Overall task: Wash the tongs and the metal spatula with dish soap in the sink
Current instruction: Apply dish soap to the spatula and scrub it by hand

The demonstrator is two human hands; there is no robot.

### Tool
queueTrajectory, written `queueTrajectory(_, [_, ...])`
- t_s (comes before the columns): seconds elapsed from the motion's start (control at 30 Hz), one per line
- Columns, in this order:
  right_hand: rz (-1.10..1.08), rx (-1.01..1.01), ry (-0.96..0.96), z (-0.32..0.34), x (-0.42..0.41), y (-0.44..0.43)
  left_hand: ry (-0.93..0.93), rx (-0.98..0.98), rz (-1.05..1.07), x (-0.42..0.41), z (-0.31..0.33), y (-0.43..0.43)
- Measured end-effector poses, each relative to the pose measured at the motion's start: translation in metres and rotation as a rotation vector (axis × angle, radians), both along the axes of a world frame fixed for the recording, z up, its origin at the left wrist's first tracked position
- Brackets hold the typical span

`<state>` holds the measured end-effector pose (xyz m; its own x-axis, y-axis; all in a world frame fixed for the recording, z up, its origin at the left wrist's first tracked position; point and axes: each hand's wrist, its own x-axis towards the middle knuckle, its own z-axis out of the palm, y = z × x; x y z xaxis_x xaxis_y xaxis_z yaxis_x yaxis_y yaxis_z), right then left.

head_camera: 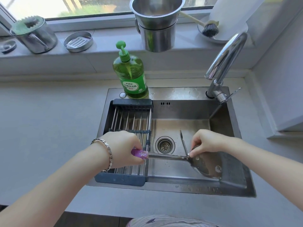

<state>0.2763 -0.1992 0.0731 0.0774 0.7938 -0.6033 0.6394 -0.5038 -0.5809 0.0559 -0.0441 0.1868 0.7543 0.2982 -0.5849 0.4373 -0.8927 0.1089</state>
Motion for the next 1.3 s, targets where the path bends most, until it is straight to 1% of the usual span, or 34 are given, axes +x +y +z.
queueTrajectory(0.07, [-0.088, 0.006, -0.035, 0.000, 0.011, -0.005, -0.013, -0.019, 0.020, -0.001, -0.001, 0.000])
queueTrajectory(0.1, [-0.175, 0.026, -0.041, 0.002, 0.018, -0.009, -0.023, -0.025, 0.033, -0.002, -0.002, 0.001])
queueTrajectory(0.2, [-0.432, 0.083, 0.052, 0.009, 0.034, -0.019, -0.056, -0.062, 0.096, -0.002, -0.004, 0.002])
queueTrajectory(0.27, [-0.508, 0.052, 0.100, 0.010, 0.034, -0.021, -0.065, -0.082, 0.110, 0.001, -0.005, 0.002])
queueTrajectory(0.3, [-0.509, 0.037, 0.079, 0.008, 0.031, -0.021, -0.068, -0.078, 0.102, 0.003, -0.004, 0.002])
queueTrajectory(0.37, [-0.439, 0.023, -0.028, 0.003, 0.025, -0.018, -0.071, -0.060, 0.082, 0.008, -0.003, 0.002])
queueTrajectory(0.4, [-0.378, 0.024, -0.116, 0.002, 0.021, -0.016, -0.069, -0.060, 0.079, 0.010, -0.001, 0.003])
queueTrajectory(0.43, [-0.304, 0.040, -0.237, 0.002, 0.018, -0.014, -0.067, -0.072, 0.087, 0.011, 0.001, 0.004])
queueTrajectory(0.5, [-0.137, 0.141, -0.492, 0.003, 0.008, -0.017, -0.058, -0.140, 0.162, 0.012, 0.004, 0.006])
queueTrajectory(0.53, [-0.071, 0.183, -0.563, 0.003, 0.002, -0.021, -0.051, -0.193, 0.216, 0.011, 0.005, 0.008])
queueTrajectory(0.57, [-0.026, 0.202, -0.591, 0.003, -0.004, -0.025, -0.045, -0.244, 0.264, 0.010, 0.005, 0.009])
queueTrajectory(0.63, [0.083, 0.222, -0.584, -0.002, -0.016, -0.035, -0.032, -0.309, 0.321, 0.006, 0.002, 0.009])
queueTrajectory(0.73, [0.240, 0.204, -0.481, -0.003, -0.042, -0.049, -0.021, -0.363, 0.389, 0.002, -0.007, 0.008])
queueTrajectory(0.77, [0.268, 0.216, -0.485, -0.003, -0.047, -0.054, -0.023, -0.376, 0.414, 0.001, -0.010, 0.008])
queueTrajectory(0.8, [0.293, 0.252, -0.546, -0.006, -0.047, -0.061, -0.028, -0.384, 0.438, 0.000, -0.011, 0.008])
queueTrajectory(0.87, [0.296, 0.229, -0.633, -0.010, -0.043, -0.073, -0.047, -0.390, 0.477, -0.004, -0.014, 0.008])
queueTrajectory(1.03, [0.170, 0.150, -0.710, -0.014, -0.025, -0.063, -0.106, -0.399, 0.497, -0.004, -0.016, 0.002])
queueTrajectory(1.13, [0.220, 0.121, -0.708, -0.015, -0.040, -0.055, -0.132, -0.406, 0.521, 0.000, -0.015, 0.004])
queueTrajectory(1.2, [0.244, 0.150, -0.734, -0.013, -0.040, -0.059, -0.143, -0.405, 0.538, -0.003, -0.013, 0.007])
queueTrajectory(1.23, [0.229, 0.170, -0.760, -0.013, -0.033, -0.061, -0.150, -0.406, 0.546, -0.006, -0.013, 0.008])
queueTrajectory(1.3, [0.176, 0.144, -0.775, -0.013, -0.018, -0.061, -0.152, -0.416, 0.561, -0.010, -0.012, 0.006])
